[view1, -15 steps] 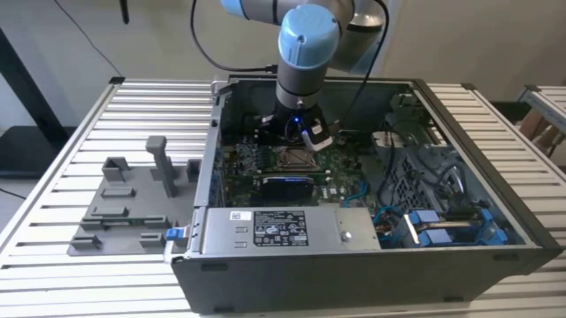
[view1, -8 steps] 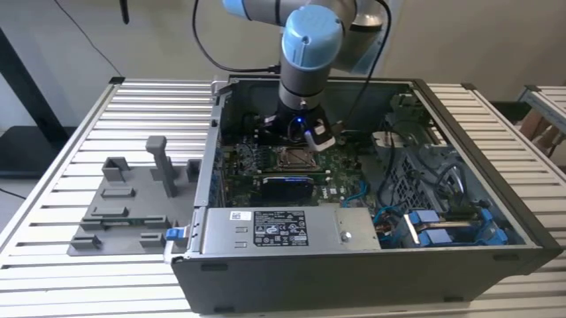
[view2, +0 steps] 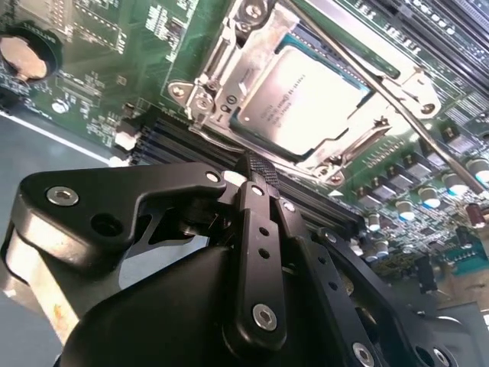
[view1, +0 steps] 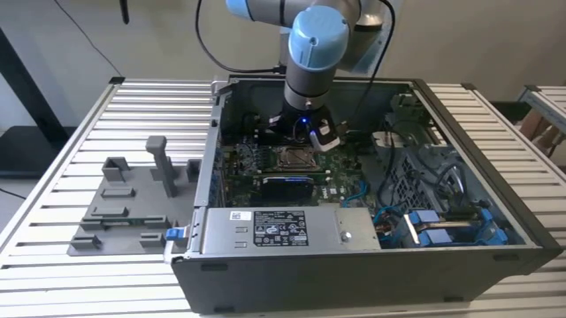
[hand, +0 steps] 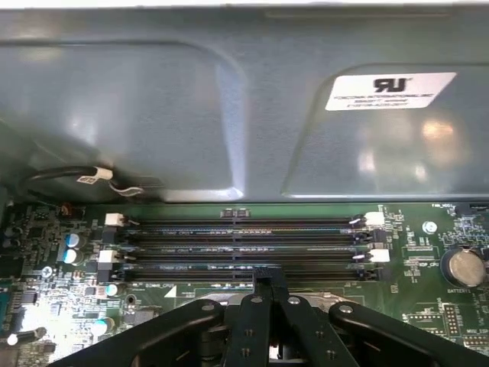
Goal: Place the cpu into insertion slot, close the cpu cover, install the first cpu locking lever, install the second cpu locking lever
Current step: 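Install the first cpu locking lever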
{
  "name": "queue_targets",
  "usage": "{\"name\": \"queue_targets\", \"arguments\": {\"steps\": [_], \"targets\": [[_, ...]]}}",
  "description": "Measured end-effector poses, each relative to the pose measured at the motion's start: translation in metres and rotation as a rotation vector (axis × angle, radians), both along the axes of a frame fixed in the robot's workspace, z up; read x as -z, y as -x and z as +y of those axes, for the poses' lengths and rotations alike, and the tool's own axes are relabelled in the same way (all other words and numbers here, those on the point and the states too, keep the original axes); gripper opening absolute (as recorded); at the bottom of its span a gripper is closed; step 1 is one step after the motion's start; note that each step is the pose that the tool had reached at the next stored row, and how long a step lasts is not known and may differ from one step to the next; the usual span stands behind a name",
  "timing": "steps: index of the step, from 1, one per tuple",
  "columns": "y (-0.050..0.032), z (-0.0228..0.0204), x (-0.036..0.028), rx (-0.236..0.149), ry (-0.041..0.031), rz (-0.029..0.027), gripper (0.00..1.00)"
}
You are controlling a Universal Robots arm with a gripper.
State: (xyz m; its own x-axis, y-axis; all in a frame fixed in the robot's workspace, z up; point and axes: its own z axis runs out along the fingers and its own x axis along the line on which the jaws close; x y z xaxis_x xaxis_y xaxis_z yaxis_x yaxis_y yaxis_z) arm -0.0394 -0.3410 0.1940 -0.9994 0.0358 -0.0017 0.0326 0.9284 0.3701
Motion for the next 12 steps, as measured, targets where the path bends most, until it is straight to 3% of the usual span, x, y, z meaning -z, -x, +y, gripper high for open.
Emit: {"name": "queue_targets", "arguments": {"steps": [12], "targets": [[-0.0094, 0.0005, 0.0021, 0.0, 0.0008, 0.0004, 0.11]]}}
